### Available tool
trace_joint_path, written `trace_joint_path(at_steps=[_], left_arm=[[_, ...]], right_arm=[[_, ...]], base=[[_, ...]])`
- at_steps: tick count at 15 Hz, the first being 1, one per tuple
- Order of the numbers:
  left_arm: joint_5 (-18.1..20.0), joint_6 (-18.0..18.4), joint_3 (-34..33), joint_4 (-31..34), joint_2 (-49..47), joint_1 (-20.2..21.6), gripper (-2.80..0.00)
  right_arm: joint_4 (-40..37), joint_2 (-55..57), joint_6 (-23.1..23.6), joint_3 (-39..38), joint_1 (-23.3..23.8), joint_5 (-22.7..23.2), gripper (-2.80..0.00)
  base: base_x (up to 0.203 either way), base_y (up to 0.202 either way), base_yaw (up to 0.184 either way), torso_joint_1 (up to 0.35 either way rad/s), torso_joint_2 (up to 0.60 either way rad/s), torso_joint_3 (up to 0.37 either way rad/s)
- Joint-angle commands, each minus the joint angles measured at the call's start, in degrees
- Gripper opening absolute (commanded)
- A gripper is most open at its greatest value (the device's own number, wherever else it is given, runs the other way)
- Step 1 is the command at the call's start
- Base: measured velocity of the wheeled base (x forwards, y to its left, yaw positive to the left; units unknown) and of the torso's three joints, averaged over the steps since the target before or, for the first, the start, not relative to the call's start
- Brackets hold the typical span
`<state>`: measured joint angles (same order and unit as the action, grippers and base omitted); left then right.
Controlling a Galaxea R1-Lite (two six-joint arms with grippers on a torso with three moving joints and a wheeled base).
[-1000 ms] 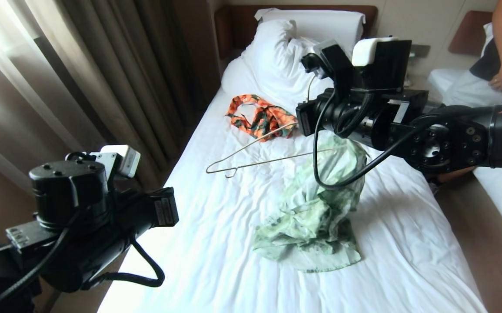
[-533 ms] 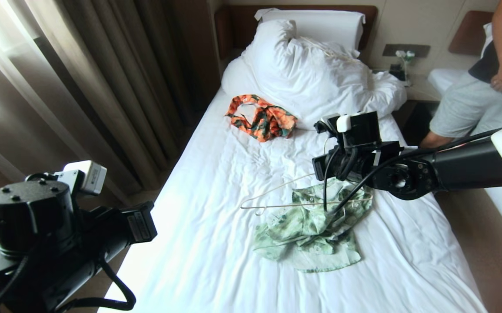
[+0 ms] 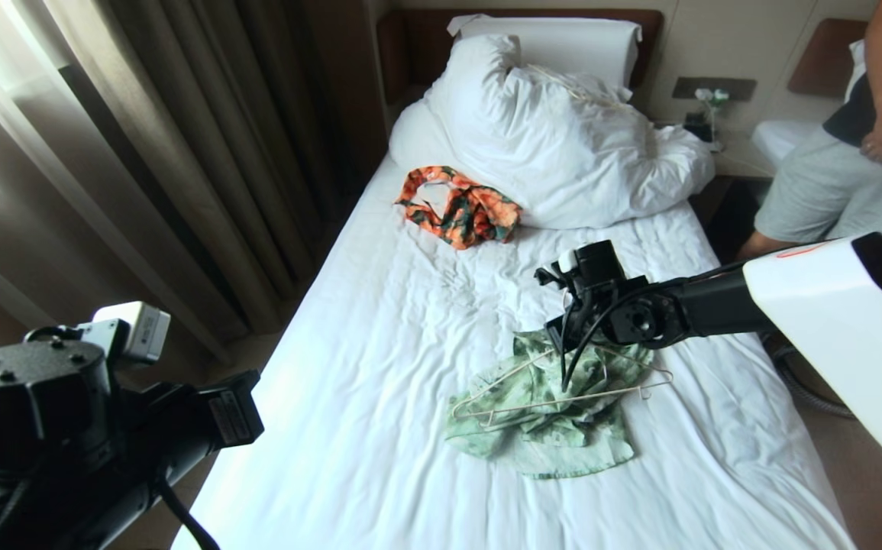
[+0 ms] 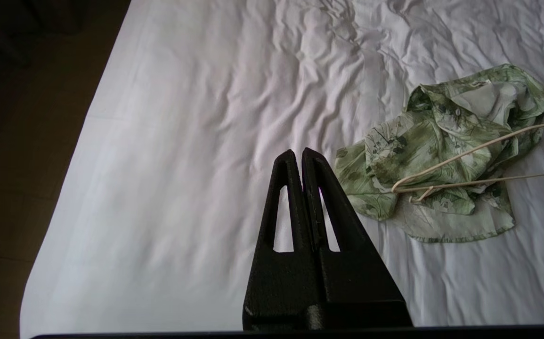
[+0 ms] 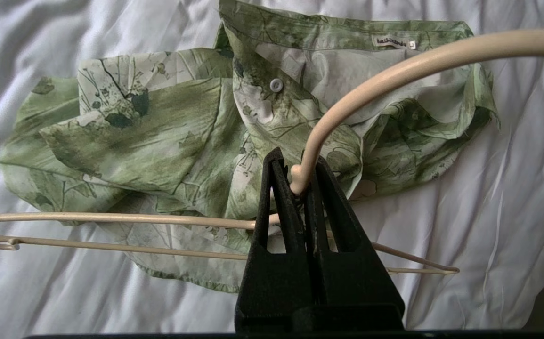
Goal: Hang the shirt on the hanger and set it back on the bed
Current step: Place the hanger on the bed
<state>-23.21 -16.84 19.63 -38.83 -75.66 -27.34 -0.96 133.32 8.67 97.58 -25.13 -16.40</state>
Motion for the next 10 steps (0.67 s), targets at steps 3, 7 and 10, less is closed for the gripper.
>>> trace_joint_path(at_steps=[3,7,10], left_arm=[[-0.39,0.05,-1.08,-0.03,3.43,-0.01,-2.8],[-0.61,0.22,-2.26,0.15,6.61,-0.03,-2.8],[-0.78,0.45,-2.4,0.24,10.45,-0.08,-2.8]], right_arm=[[-3.21,8.21,2.67,6.05,0.49,-0.18,-2.8],[-6.46,9.59,2.84,7.62,0.7,-0.63,0.0],[-6.7,7.77,2.61,5.56,0.54,-3.0,0.0]], base=[[0.0,0.0,0.0,0.0,0.0,0.0],[0.0,0.0,0.0,0.0,0.0,0.0],[0.0,0.0,0.0,0.0,0.0,0.0]])
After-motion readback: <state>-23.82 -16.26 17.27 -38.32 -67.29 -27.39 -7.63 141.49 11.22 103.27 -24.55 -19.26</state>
